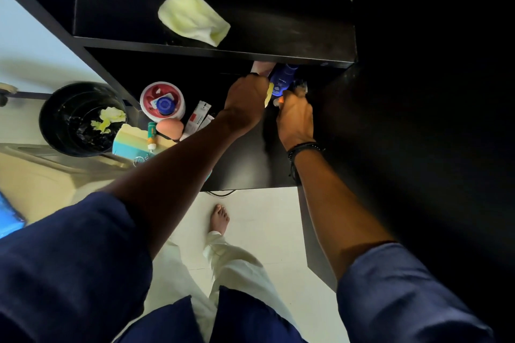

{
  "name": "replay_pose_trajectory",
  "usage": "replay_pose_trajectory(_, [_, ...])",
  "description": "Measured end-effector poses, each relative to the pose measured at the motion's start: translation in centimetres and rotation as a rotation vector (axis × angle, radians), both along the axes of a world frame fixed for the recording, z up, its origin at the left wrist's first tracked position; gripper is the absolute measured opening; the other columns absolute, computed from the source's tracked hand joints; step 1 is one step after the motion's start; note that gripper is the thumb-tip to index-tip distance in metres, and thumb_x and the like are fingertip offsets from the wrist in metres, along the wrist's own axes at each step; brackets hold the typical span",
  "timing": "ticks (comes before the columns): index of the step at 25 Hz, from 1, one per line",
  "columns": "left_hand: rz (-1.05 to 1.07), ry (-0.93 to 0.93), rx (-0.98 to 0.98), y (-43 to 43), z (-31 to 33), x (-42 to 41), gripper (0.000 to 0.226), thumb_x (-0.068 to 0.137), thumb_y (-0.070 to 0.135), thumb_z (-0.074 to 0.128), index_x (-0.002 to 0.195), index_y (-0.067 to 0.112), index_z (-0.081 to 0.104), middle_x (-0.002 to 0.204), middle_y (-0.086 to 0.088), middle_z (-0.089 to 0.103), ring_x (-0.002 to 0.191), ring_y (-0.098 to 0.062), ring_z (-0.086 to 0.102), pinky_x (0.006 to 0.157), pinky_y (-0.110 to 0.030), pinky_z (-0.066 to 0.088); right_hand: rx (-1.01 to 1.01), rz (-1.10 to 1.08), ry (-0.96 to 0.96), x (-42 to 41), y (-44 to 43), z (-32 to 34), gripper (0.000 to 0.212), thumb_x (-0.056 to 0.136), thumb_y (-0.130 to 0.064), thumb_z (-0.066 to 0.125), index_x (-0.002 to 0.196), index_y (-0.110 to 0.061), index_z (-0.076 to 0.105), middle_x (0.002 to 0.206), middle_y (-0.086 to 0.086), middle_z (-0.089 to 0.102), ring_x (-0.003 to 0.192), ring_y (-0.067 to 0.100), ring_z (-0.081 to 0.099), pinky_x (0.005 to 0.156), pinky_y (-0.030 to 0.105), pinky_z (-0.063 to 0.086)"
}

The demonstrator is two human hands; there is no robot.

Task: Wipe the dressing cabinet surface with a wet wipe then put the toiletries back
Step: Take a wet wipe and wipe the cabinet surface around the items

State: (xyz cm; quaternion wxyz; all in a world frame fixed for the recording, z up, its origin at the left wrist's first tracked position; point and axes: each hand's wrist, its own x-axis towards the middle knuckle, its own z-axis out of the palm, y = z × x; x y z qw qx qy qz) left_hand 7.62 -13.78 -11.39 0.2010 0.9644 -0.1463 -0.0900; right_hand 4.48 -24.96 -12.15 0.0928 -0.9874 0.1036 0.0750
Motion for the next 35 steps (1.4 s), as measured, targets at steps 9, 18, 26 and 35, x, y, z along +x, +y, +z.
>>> replay_pose_trajectory(9, [0.06, 0.038, -0.152, -1.2, -0.2, 0.3, 0.02, 0.094, 0.013, 0.049, 0.099, -0.001, 0.063, 0.103, -0.023, 0.065, 0.095, -0.04, 0.062, 0.08, -0.041, 0.046, -0.041, -0.001, 0.019, 1.0, 0.2, -0.3, 0.029, 0.091, 0.004, 0.048, 0.116, -0.005, 0.059, 0.129, 0.016, 0.051, 0.107, 0.033, 0.062, 0.092, 0.037, 0.048])
replay_pose_trajectory(18, [0.085, -0.059, -0.186, -0.8, -0.8, 0.0, 0.022, 0.093, 0.012, 0.047, 0.099, 0.003, 0.066, 0.097, -0.02, 0.068, 0.09, -0.038, 0.064, 0.075, -0.04, 0.047, 0.016, -0.016, -0.013, 0.6, 0.0, -0.3, 0.029, 0.092, 0.002, 0.049, 0.117, -0.006, 0.059, 0.126, 0.016, 0.054, 0.108, 0.032, 0.061, 0.092, 0.037, 0.049])
replay_pose_trajectory(26, [0.095, -0.025, -0.182, -0.7, -1.2, -0.4, 0.017, 0.09, 0.007, 0.052, 0.101, 0.002, 0.063, 0.101, -0.02, 0.066, 0.094, -0.039, 0.062, 0.075, -0.039, 0.047, 0.081, -0.014, -0.026, -0.1, 0.1, 0.0, 0.027, 0.092, -0.002, 0.052, 0.118, -0.007, 0.059, 0.126, 0.015, 0.053, 0.106, 0.033, 0.061, 0.09, 0.037, 0.05])
replay_pose_trajectory(35, [0.21, -0.1, -0.268, 6.8, 2.2, -3.7, 0.038, 0.085, 0.018, 0.054, 0.123, 0.014, 0.058, 0.117, -0.016, 0.063, 0.106, -0.035, 0.06, 0.088, -0.041, 0.051, 0.406, 0.003, -0.354, -3.0, 5.0, -0.9, 0.027, 0.088, -0.009, 0.056, 0.114, -0.005, 0.062, 0.113, 0.018, 0.058, 0.092, 0.037, 0.063, 0.078, 0.045, 0.054])
